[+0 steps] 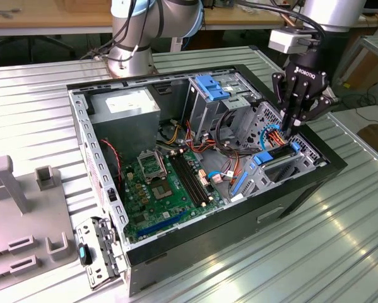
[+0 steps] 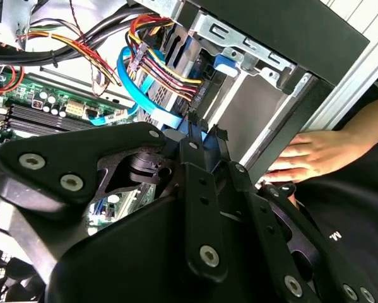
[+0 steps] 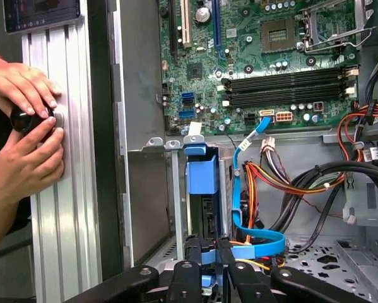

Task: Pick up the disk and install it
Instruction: 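Insert the second disk wire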

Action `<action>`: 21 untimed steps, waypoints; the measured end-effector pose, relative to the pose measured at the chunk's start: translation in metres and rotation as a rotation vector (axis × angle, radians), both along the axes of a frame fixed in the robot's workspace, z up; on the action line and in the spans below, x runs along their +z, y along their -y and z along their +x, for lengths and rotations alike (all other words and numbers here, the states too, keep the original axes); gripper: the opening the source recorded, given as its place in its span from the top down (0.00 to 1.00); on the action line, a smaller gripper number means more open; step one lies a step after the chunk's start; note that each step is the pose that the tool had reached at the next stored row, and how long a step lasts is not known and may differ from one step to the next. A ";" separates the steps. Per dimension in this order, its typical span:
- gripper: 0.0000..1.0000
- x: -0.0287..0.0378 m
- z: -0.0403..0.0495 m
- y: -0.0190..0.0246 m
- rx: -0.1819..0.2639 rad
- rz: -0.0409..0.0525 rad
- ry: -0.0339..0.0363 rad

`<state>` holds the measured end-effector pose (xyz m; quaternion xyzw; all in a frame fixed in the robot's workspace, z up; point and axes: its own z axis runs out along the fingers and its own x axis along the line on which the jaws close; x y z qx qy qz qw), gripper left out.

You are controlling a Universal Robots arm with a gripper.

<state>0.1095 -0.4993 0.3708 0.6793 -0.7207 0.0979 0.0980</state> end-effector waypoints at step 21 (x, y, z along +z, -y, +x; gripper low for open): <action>0.84 -0.0140 -0.0141 0.0068 0.000 0.0024 0.0399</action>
